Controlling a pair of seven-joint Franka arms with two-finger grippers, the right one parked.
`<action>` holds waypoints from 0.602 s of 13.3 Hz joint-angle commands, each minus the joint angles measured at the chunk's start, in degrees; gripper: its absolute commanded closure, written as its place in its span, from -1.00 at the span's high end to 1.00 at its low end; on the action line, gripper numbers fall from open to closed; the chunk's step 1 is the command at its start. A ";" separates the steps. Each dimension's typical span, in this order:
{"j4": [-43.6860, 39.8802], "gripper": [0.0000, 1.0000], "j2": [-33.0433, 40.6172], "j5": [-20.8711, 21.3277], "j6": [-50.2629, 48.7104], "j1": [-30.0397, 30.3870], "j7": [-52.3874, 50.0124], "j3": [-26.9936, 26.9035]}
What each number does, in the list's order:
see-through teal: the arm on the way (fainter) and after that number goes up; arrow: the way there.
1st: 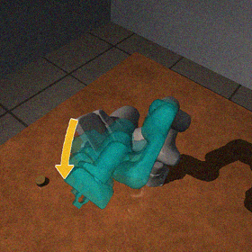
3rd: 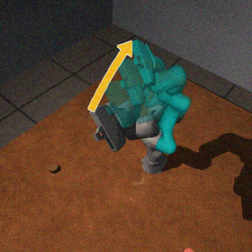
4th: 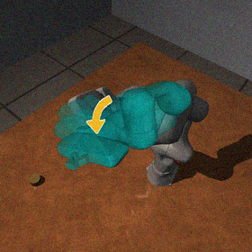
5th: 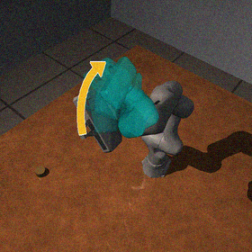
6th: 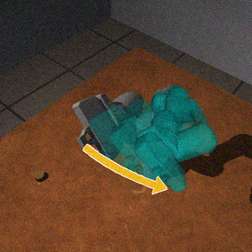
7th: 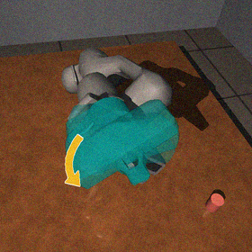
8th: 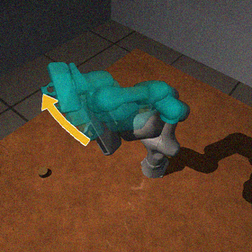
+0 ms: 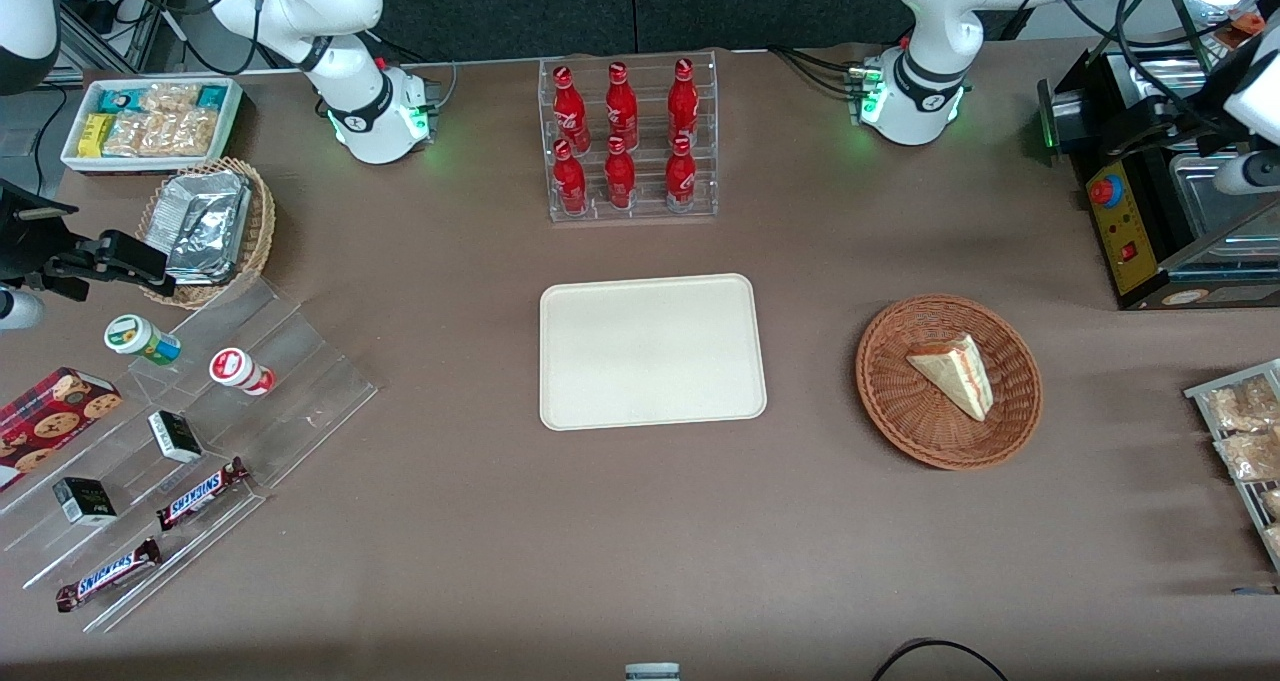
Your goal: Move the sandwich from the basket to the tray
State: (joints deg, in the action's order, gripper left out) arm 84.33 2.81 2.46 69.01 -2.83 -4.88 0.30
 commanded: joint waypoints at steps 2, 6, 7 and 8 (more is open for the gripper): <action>-0.66 1.00 -0.26 -0.35 0.69 0.36 -0.04 1.46; 7.92 1.00 0.35 0.00 10.49 0.45 -0.13 1.19; 10.04 1.00 0.18 0.00 13.14 0.45 -0.13 1.11; 12.76 1.00 -0.08 0.08 16.48 0.45 -0.21 1.11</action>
State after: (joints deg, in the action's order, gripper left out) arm 91.97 1.95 2.50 80.65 -2.62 -4.88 1.33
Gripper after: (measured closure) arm 0.000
